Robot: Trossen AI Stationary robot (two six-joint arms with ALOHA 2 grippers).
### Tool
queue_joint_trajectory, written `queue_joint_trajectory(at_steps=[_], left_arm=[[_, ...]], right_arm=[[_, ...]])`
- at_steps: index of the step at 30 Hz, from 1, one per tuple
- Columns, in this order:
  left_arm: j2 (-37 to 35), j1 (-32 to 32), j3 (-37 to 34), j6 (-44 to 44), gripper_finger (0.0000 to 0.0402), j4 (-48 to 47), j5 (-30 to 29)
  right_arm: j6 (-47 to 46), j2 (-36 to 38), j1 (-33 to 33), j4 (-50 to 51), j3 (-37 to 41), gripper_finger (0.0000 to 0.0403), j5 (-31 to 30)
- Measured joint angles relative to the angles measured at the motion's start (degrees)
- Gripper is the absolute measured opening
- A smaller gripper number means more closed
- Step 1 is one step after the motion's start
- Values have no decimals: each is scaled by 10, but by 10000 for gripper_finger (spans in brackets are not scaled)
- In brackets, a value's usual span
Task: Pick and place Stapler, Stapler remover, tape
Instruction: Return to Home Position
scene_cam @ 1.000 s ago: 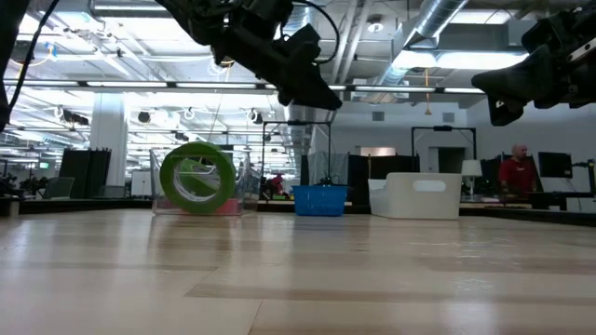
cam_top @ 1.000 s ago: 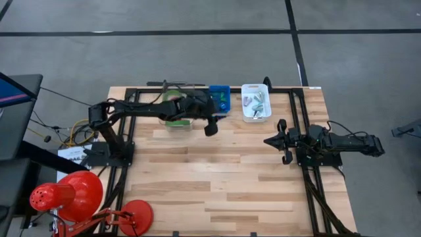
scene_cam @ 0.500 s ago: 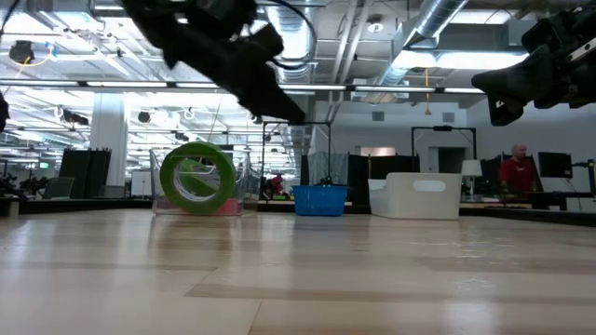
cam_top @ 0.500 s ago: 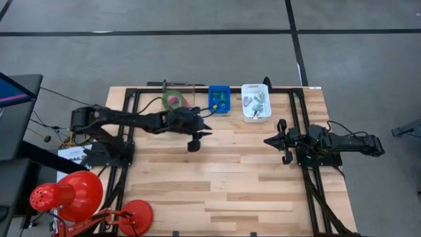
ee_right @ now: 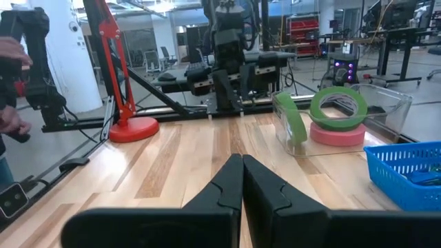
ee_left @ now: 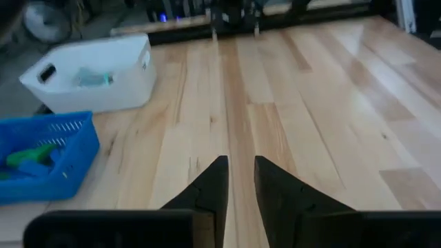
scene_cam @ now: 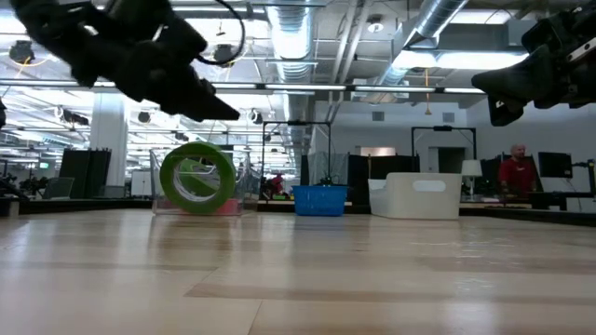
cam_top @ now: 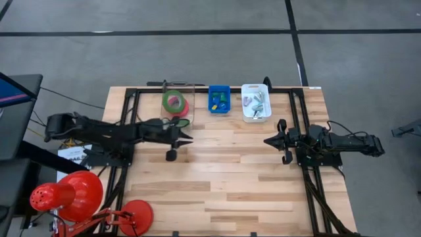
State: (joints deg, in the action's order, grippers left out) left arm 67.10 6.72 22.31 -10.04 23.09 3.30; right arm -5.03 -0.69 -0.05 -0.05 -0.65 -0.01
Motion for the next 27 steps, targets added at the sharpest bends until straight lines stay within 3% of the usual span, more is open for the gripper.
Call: queue_joint_trajectory(at_steps=[13, 20, 27], left_arm=[[-122, 0, -121, 0, 6, 37, 18], [-192, -1, -179, 0, 5, 46, 97], [-249, -1, -222, 7, 3, 31, 105]], right_arm=[[0, -1, 0, 0, 0, 0, -1], [0, 0, 0, 0, 0, 0, 0], [0, 0, 0, 0, 0, 0, 0]])
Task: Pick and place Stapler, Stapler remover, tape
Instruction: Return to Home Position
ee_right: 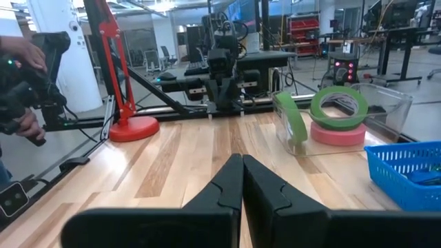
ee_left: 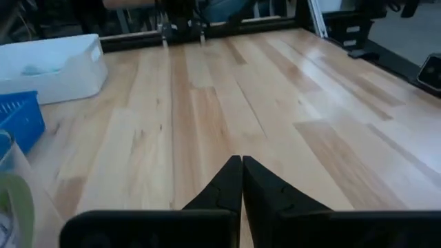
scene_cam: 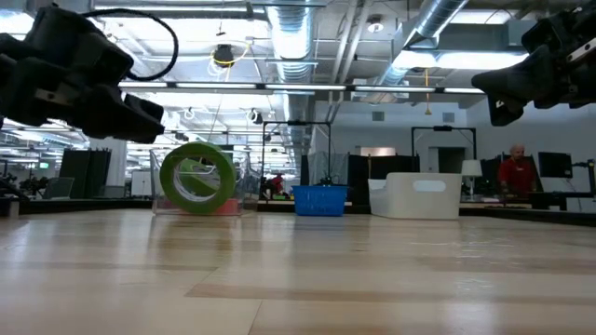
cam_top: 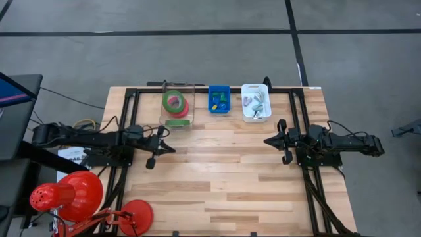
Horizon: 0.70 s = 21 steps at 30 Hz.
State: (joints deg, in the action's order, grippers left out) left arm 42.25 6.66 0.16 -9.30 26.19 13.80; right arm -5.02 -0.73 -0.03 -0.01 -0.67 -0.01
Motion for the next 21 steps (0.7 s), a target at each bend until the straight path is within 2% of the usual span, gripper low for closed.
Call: queue_joint_trajectory(at_steps=[16, 21], left_arm=[[-78, 0, 1, 6, 3, -13, 0], [-123, 0, 1, 6, 3, -48, 0]], right_arm=[[0, 0, 0, 0, 0, 0, 0], [0, 0, 0, 0, 0, 0, 0]])
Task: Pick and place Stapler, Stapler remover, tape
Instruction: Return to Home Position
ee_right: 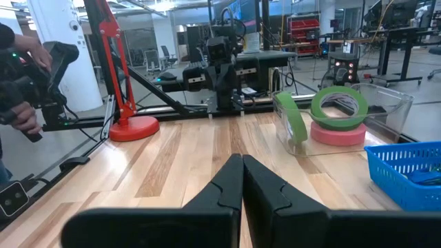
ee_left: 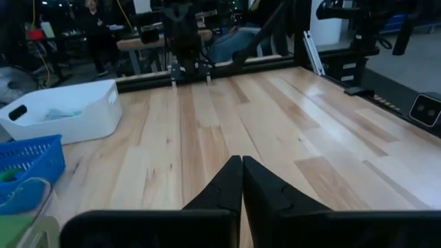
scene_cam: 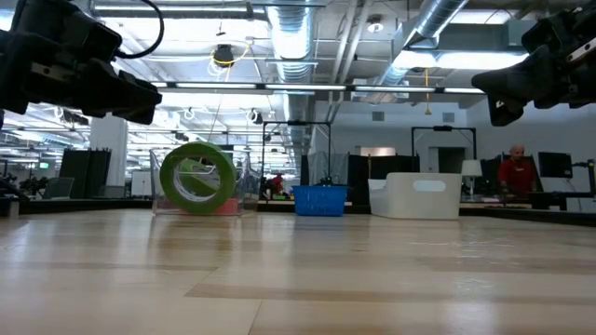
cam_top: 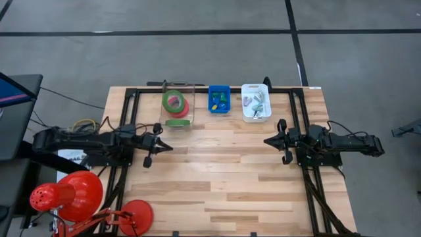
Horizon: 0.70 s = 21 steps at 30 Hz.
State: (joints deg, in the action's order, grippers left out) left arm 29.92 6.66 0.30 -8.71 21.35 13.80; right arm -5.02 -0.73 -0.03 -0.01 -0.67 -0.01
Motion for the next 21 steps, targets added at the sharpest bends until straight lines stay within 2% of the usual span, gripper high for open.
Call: queue_joint_trajectory(at_steps=[9, 21], left_arm=[[-107, 0, 0, 0, 3, -105, 0], [-189, 0, 0, 24, 3, -160, 0]], right_arm=[[0, 0, 0, 0, 0, 0, 0], [0, 0, 0, 0, 0, 0, 0]])
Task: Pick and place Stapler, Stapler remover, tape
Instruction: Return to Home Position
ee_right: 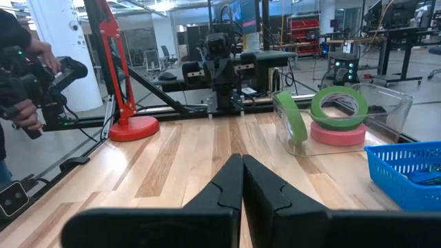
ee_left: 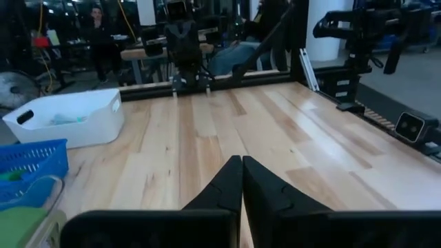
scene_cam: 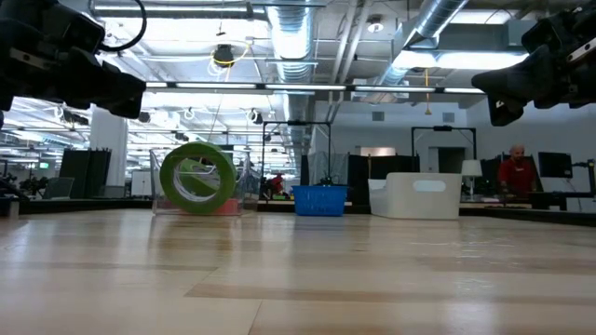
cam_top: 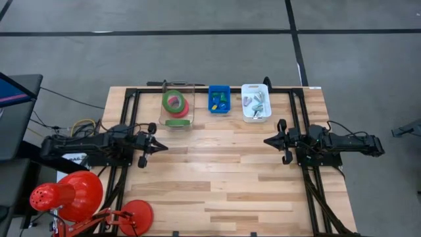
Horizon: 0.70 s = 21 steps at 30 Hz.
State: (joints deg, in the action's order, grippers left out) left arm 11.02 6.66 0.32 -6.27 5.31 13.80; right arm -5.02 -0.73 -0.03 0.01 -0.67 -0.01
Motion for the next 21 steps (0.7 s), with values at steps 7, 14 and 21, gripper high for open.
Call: queue_joint_trajectory(at_steps=[7, 14, 21], left_arm=[[-39, 0, 0, 28, 3, -25, 0], [-43, -1, 0, 54, 3, -26, 0], [-72, -14, 0, 57, 3, -26, 0]], right_arm=[[0, 0, 0, 0, 0, 0, 0], [0, 0, 0, 0, 0, 0, 0], [0, 0, 0, 0, 0, 0, 0]])
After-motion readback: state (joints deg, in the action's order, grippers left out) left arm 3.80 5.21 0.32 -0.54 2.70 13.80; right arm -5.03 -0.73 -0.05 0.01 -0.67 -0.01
